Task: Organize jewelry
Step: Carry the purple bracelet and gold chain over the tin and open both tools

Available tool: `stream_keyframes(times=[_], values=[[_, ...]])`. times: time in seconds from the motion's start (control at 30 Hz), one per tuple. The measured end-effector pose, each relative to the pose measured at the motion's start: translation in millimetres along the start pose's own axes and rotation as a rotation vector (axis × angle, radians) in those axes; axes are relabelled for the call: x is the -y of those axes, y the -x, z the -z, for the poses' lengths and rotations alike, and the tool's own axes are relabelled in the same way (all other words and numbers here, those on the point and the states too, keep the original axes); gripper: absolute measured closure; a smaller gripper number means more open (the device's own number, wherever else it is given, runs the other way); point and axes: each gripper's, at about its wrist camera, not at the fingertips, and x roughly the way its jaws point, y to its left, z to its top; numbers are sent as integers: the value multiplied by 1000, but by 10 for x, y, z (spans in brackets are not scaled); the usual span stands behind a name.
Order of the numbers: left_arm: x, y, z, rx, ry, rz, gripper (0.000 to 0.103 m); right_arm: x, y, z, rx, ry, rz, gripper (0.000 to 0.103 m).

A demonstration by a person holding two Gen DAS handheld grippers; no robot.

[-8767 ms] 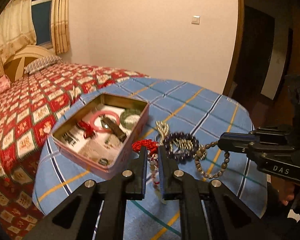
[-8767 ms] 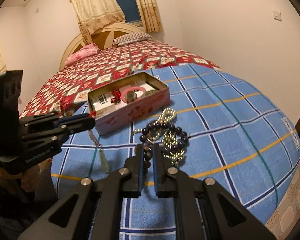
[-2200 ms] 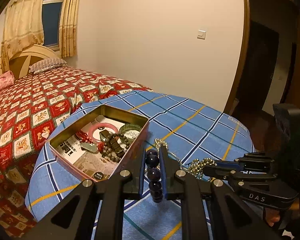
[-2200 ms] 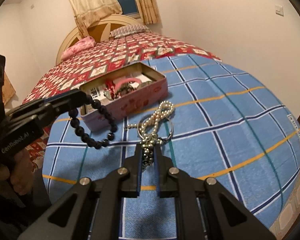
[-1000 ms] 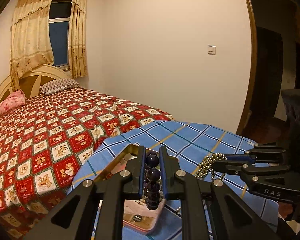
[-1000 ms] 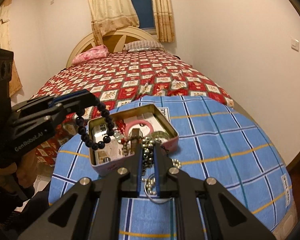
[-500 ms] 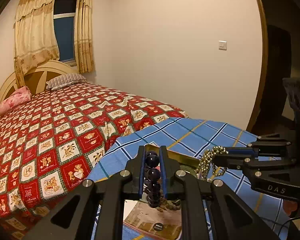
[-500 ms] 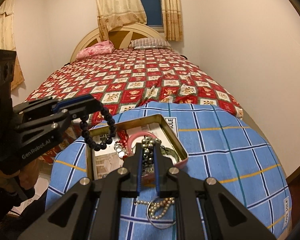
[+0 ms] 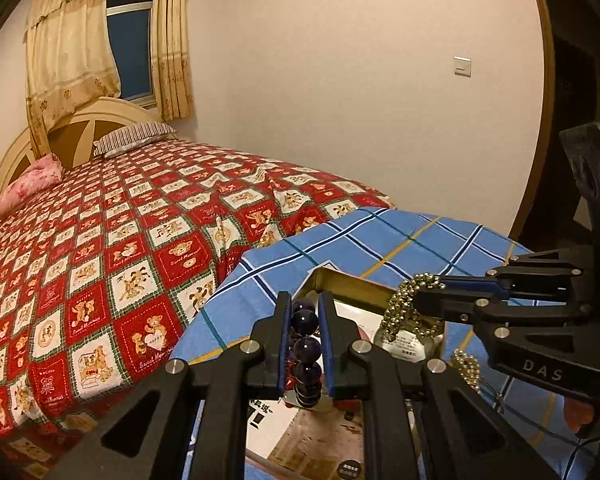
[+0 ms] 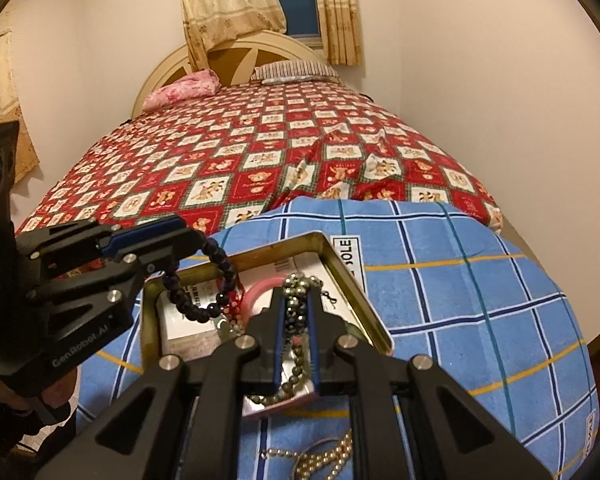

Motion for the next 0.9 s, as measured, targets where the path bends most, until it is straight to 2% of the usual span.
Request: stream_keyframes(times=[0.53, 0.9], values=[[-35, -292, 5, -48, -3, -9, 90, 90, -449, 26, -73, -32, 6, 90], [-51, -401, 84, -84, 5, -7, 90, 120, -543, 118, -96, -49, 2, 90]])
